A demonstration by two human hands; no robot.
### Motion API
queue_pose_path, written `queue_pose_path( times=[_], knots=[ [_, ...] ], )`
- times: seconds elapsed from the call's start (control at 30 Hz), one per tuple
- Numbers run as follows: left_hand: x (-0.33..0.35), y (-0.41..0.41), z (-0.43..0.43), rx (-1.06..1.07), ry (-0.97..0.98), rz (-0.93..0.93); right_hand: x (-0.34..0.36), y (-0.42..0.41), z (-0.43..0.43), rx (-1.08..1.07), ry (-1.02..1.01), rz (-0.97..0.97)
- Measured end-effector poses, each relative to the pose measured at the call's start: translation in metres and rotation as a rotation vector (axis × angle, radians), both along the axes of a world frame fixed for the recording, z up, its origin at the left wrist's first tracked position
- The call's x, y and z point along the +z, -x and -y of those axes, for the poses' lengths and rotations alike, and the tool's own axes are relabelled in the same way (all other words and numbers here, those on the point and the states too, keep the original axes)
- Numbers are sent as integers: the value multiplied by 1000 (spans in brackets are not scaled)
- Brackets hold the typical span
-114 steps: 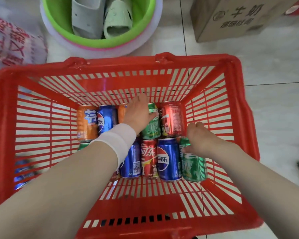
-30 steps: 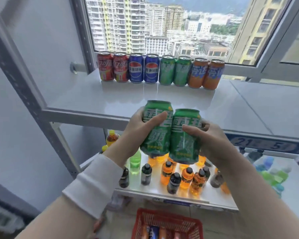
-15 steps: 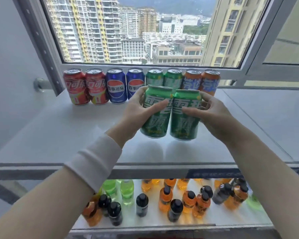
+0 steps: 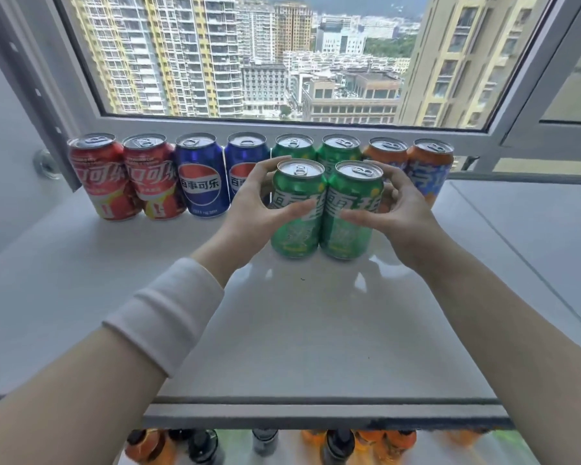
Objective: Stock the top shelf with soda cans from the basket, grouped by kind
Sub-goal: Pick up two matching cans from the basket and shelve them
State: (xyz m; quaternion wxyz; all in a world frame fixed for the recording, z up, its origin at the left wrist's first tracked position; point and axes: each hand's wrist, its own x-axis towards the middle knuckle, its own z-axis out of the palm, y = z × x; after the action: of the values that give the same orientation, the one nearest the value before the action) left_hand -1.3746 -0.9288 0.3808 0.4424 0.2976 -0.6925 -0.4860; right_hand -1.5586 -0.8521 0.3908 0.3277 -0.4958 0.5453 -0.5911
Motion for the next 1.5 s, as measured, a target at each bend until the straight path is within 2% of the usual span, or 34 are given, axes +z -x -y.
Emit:
queue_pose_path(
  times=[0.57, 0.8, 0.97, 1.5],
  knots=[
    [-3, 3, 2, 76, 47, 55, -12, 7, 11, -85, 81, -200],
    [-9, 5, -9, 131, 70, 162, -21, 1, 6, -165, -28, -353],
    [-17, 9, -8, 248, 79, 245, -22, -2, 5, -200, -54, -343],
    [-23, 12, -6, 264, 91, 272, -26, -12, 7, -290, -87, -396]
  ],
)
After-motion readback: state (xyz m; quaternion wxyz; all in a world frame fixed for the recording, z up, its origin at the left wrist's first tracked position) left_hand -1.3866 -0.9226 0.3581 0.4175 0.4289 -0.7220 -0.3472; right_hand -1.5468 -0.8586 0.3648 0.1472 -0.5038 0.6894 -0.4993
